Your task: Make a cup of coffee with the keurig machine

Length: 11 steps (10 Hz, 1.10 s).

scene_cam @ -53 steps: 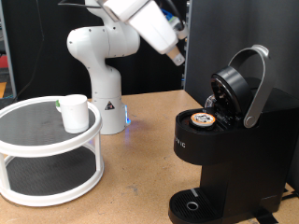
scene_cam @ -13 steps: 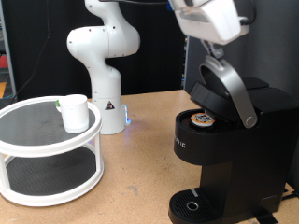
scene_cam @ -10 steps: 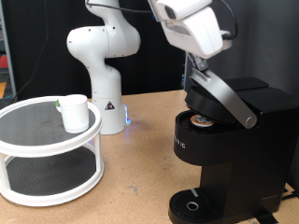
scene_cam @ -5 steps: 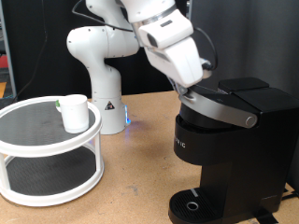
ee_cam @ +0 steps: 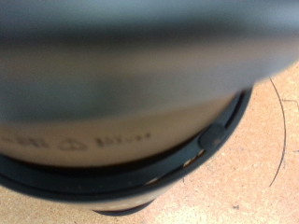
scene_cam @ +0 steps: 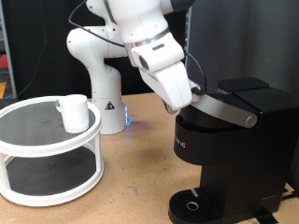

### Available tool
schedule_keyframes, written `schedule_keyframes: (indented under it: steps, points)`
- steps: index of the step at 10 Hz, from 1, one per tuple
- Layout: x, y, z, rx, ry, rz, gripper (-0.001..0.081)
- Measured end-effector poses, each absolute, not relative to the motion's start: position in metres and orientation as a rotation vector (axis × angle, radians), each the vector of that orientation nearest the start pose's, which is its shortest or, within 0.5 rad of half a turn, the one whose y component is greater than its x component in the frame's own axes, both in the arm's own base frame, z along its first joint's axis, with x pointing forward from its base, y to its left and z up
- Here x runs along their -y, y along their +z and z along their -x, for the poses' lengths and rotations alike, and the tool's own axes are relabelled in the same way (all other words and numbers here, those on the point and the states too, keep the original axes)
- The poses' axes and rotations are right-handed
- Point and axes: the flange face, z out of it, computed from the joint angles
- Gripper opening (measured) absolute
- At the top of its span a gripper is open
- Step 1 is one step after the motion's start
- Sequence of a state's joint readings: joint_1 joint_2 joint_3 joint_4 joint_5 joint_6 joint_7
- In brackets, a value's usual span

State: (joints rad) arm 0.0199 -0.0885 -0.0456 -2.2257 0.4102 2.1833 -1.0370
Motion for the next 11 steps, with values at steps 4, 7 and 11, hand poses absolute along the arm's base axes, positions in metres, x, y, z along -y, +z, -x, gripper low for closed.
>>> schedule_keyframes:
  steps: [4, 7, 11]
  points:
    - [-0.001, 0.409, -0.521, 1.069, -0.313, 2.64, 0.0005]
    - [0.008, 0.413, -0.521, 1.058, -0.37, 2.579, 0.0005]
    - [0.032, 0.424, -0.515, 1.066, -0.385, 2.537, 0.0005]
